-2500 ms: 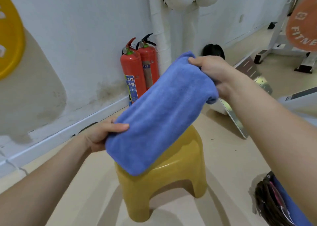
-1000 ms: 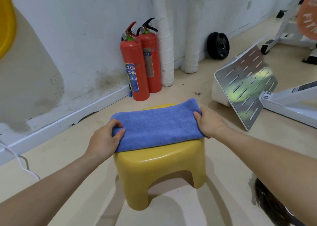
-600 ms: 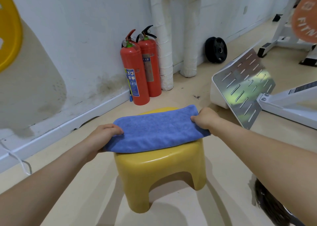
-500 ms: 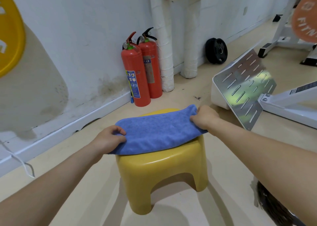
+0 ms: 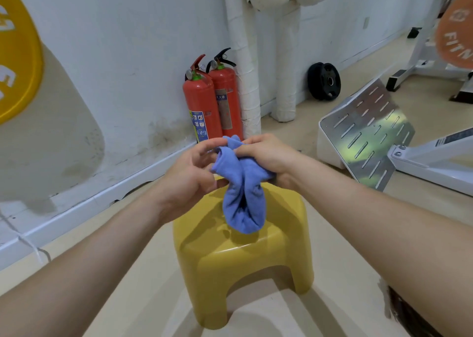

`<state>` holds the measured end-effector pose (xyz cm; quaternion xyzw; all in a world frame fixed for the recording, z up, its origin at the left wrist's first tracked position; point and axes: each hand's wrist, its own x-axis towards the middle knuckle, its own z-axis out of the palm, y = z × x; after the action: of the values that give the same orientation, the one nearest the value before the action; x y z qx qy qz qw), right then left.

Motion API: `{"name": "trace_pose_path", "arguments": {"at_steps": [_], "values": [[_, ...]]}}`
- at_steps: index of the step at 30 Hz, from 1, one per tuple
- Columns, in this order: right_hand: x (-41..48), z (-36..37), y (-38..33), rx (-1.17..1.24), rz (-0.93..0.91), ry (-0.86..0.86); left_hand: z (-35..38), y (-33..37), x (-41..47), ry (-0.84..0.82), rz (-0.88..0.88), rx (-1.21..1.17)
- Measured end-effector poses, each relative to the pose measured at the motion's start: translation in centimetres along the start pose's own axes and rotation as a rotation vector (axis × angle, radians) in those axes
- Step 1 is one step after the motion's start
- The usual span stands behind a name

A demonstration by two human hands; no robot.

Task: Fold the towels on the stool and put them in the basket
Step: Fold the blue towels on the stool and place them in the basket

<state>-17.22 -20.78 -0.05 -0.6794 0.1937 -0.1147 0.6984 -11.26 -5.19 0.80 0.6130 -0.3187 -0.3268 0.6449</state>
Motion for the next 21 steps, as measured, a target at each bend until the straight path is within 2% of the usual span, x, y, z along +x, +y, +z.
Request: {"name": "trace_pose_path", "arguments": {"at_steps": [2,6,9,11,14,16,19,21], "values": [[-0.3,-0.8,-0.3,0.081,0.046,-0.107,0.5,-0.1,-0.3,0.022,0.123,0.31],[-1.3,-1.7,-1.1,0.106,0.088,-0.298,0.9,-0.4,0.4,0.184,0.355,0.664],[-1.3,-2.2,-1.7,0.007,0.069,-0.288,-0.1,-0.1,0.7,0.226,0.507,1.048],[-1.4,-2.5,-2.3,-0.071,0.025,-0.276,-0.3,0.2,0.8,0.138,0.543,1.171],[-2.0,-2.7,-3.7,-0.177,-0.018,-0.3,0.2,0.9,0.7,-0.057,0.382,1.006],[-2.2,-2.8,-4.3,-0.204,-0.026,-0.312,0.3,0.8,0.6,-0.088,0.369,0.932],[-2.1,-2.9,-4.5,-0.192,-0.079,-0.266,0.2,0.3,0.7,0.021,0.414,0.806],[-2.1,-3.6,-4.5,-0.215,-0.161,-0.226,0.1,0.5,0.7,0.128,0.377,0.66]]}}
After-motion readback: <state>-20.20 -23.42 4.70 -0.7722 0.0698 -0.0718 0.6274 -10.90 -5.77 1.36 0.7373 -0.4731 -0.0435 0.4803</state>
